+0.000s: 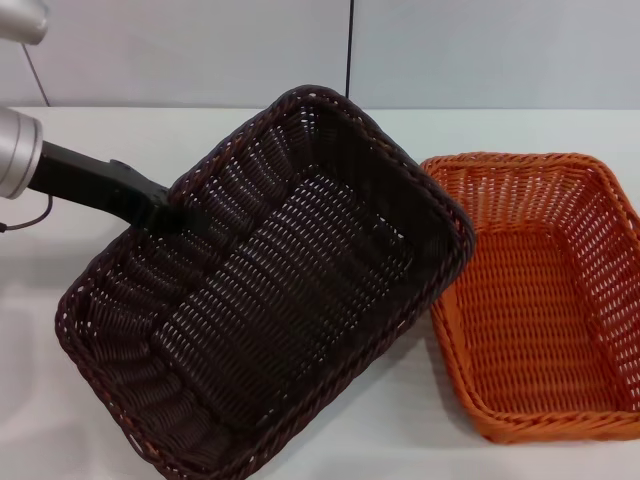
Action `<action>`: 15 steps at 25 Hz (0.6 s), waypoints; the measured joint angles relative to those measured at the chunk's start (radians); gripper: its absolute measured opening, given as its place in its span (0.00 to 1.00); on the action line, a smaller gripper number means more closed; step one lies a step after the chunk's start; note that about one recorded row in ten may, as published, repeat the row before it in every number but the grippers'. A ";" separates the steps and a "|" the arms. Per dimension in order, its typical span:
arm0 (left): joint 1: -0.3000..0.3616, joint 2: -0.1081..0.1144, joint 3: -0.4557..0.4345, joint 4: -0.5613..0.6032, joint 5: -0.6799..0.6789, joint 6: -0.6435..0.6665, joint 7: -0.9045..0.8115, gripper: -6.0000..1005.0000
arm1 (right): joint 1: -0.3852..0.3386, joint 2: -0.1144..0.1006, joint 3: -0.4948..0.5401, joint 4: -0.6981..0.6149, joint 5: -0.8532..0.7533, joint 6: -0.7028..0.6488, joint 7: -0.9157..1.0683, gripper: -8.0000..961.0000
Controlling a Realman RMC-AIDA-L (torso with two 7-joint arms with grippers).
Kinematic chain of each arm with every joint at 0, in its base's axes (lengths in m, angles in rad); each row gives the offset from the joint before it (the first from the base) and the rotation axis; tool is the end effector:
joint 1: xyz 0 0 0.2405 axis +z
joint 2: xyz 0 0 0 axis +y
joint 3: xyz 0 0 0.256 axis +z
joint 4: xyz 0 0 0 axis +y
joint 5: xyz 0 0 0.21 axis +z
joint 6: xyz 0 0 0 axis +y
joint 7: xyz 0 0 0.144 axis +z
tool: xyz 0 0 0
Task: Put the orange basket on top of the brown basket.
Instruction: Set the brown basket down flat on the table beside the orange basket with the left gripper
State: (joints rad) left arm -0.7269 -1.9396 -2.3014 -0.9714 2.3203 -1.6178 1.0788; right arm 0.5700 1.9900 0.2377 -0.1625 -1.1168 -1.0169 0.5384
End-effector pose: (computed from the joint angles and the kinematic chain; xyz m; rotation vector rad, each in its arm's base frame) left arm -0.2115 0.3942 0.0746 -2.7340 -0.8939 -0.0705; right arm 0.4038 0.3582 0.1368 -0.9316 0.7864 0.8052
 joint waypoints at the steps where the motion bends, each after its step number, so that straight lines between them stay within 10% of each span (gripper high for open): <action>1: -0.011 0.001 0.001 0.006 0.012 -0.002 0.005 0.16 | -0.003 0.000 0.000 0.000 0.000 0.000 0.000 0.65; 7: -0.036 -0.002 0.027 0.015 0.015 -0.004 0.029 0.16 | -0.021 0.003 0.000 -0.001 0.003 0.001 0.000 0.65; 15: -0.130 -0.060 0.040 0.092 0.014 0.021 0.093 0.16 | -0.025 0.002 0.000 0.000 0.005 0.008 0.000 0.65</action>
State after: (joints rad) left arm -0.8564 -1.9995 -2.2617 -0.8791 2.3343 -1.5967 1.1716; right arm 0.5453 1.9924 0.2378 -0.1628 -1.1114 -1.0091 0.5384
